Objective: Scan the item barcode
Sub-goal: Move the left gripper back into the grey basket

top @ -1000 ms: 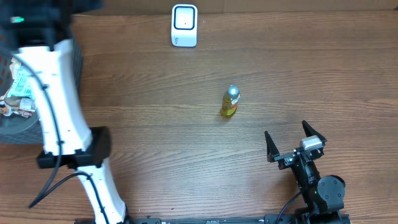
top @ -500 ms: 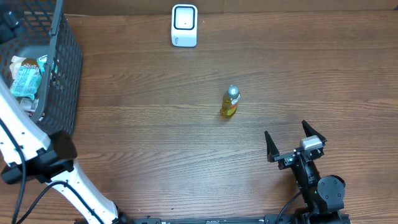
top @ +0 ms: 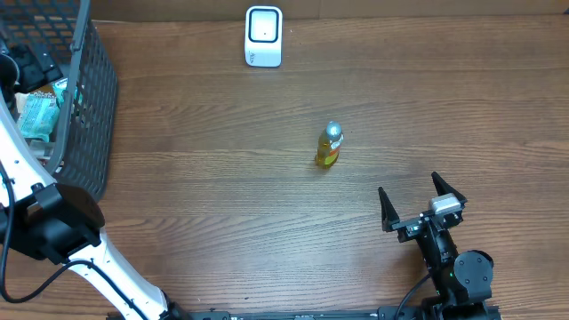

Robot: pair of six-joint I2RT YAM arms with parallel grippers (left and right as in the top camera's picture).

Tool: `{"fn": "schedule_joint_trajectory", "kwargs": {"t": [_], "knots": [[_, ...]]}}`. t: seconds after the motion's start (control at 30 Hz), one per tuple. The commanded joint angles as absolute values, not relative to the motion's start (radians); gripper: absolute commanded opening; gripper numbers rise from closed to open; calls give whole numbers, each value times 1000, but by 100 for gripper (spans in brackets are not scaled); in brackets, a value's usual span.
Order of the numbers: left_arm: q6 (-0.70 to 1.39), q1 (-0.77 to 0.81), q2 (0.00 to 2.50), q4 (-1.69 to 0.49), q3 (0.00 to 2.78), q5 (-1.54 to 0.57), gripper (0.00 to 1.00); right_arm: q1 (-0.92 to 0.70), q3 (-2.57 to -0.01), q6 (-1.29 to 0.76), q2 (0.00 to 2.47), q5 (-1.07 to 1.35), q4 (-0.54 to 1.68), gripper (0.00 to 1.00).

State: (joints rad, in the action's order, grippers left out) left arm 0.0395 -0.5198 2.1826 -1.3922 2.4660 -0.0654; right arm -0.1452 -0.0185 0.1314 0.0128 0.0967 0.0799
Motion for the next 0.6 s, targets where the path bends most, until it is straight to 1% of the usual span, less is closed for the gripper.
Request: {"fn": "schedule_joint_trajectory", "kwargs": {"t": [0.0,0.57], "knots": [[3,-531,2188,-1358,2398,-131,100,-142,-8,129,3,91,76,100],[-6,-533,2188,-1122,2110,-132,100,-142,-8,129,3,91,76,100]]}}
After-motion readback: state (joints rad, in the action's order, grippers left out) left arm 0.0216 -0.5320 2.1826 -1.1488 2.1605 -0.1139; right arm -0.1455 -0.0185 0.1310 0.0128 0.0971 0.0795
